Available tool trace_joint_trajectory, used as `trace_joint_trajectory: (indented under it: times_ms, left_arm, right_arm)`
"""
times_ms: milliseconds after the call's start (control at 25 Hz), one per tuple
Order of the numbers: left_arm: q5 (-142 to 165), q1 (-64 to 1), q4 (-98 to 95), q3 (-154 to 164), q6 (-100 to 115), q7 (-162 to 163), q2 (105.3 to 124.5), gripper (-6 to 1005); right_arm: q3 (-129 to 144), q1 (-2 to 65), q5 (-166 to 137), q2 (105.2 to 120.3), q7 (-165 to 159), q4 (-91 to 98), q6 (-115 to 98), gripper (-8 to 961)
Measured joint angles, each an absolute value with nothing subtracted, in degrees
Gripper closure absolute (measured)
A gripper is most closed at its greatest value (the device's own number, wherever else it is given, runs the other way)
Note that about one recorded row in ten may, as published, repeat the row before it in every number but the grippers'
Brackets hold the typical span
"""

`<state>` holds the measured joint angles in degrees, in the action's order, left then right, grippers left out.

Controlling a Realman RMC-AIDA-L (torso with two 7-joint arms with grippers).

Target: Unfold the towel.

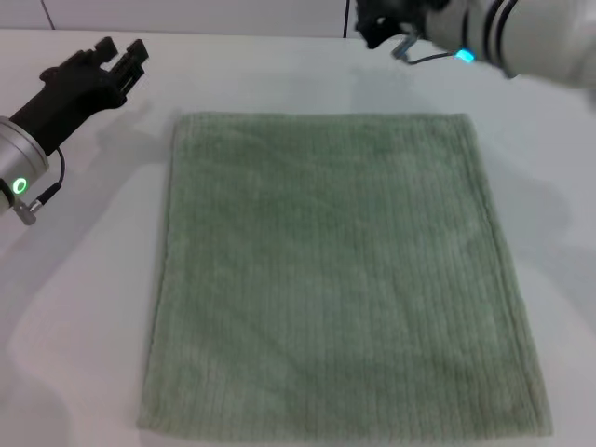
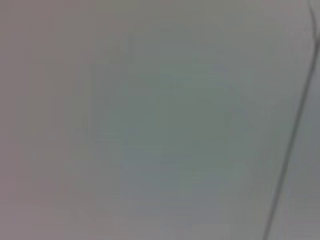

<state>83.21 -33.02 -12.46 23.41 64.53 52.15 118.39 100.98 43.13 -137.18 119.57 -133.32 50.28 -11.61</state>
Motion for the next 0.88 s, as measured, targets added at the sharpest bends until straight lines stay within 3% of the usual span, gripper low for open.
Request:
trace_joint_trajectory:
  times_ms: [240, 440, 760, 880]
  left_arm:
    - [72.15, -33.92, -4.77, 22.82, 63.6, 36.35, 118.71, 504]
    - [67.88, -34.84, 0.87, 18.74, 63.48, 24.92, 118.84, 501]
    - [67.9, -35.32, 5.18, 12.62, 61.9, 19.25, 118.85, 496]
    - [67.96, -35.32, 5.44, 12.61, 61.15, 19.53, 118.85, 494]
  right_arm:
    - [125.52, 37.8, -136.71, 119.83, -133.69, 39.49, 29.58, 954]
    - [132.57, 34.75, -132.19, 119.86, -139.76, 34.7, 42.39, 953]
    - [133.28, 28.26, -131.46, 119.87, -159.36, 25.3, 56.99, 841]
    - [132.62, 27.74, -131.37, 119.56, -166.46, 21.01, 59.51, 732]
